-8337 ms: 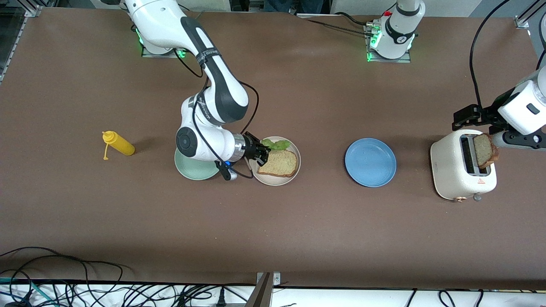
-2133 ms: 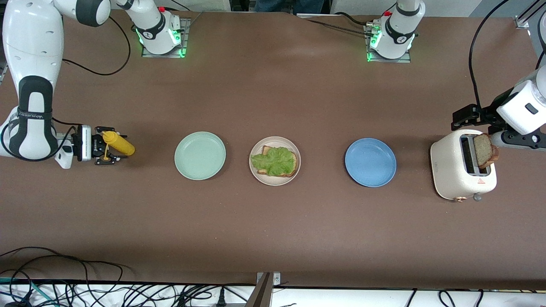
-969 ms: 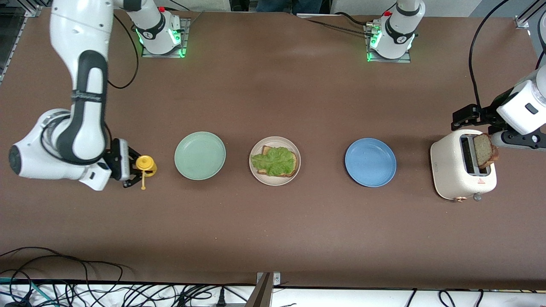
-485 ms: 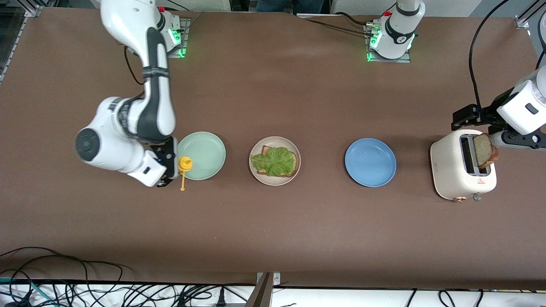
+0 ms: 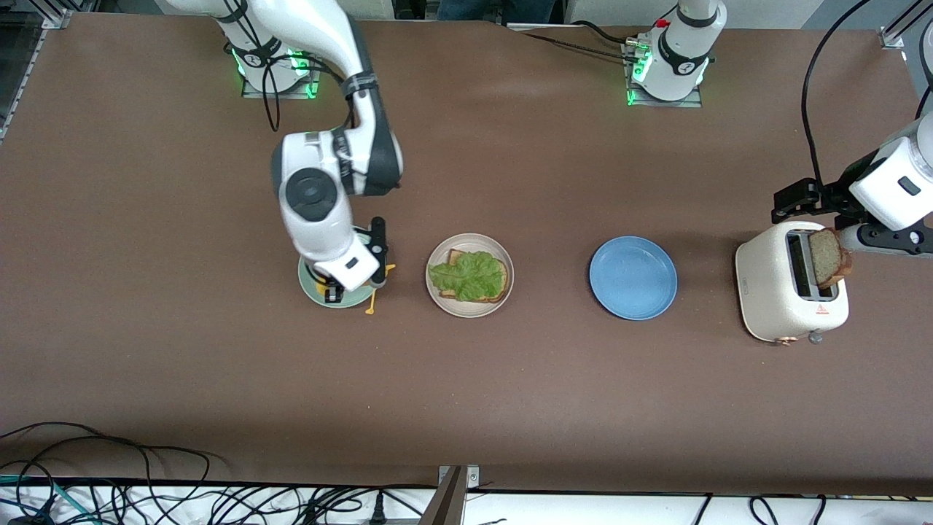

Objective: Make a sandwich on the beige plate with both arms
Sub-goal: 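Carry the mustard bottle over the bread on the beige plate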

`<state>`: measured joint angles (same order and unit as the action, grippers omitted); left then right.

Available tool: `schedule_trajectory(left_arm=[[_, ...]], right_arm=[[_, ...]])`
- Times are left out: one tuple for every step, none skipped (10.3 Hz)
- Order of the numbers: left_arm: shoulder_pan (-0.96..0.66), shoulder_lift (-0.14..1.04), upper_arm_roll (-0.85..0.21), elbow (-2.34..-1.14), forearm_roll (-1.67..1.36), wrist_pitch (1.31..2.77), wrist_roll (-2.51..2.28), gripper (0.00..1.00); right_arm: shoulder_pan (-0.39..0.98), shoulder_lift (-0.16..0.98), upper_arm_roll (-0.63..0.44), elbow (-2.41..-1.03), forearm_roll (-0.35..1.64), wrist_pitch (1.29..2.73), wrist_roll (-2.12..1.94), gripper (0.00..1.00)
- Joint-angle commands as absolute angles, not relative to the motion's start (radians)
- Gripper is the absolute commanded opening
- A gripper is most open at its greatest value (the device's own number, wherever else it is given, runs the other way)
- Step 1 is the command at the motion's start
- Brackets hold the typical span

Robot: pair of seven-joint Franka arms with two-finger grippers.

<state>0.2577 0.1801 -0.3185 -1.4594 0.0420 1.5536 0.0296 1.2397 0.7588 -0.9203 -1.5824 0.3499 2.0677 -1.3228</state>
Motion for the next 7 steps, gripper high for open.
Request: schedule_trajectory(left_arm=[[0.264, 0.170, -0.321, -1.462, 0.018, 1.554, 0.038, 1.00], [0.264, 0.170, -0.321, -1.462, 0.018, 1.554, 0.038, 1.00], [0.264, 0.170, -0.321, -1.462, 0.017, 1.554, 0.038, 1.00], [0.264, 0.170, -0.321, -1.462, 0.018, 1.554, 0.038, 1.00], [0.264, 0.170, -0.321, -1.462, 0.018, 1.554, 0.038, 1.00], [0.264, 0.170, -0.321, -1.462, 0.017, 1.554, 0.038, 1.00], [0.264, 0.170, -0.321, -1.462, 0.018, 1.554, 0.038, 1.00]], right_arm=[[1.339, 0.823, -0.943, -1.585, 0.179, 2.105, -1.108, 0.00], [1.373, 0.854, -0.945, -1.583, 0.114, 2.106, -1.007, 0.00], [1.397, 0.877, -0.942, -1.583, 0.033, 2.106, -0.900, 0.00], [1.429, 0.905, -0.940, -1.583, -0.048, 2.106, -0.815, 0.00], [1.466, 0.941, -0.934, -1.583, -0.117, 2.105, -0.761, 0.00], [1.494, 0.971, -0.931, -1.583, -0.170, 2.102, -0.708, 0.00], [1.515, 0.998, -0.930, -1.583, -0.217, 2.095, -0.625, 0.00]])
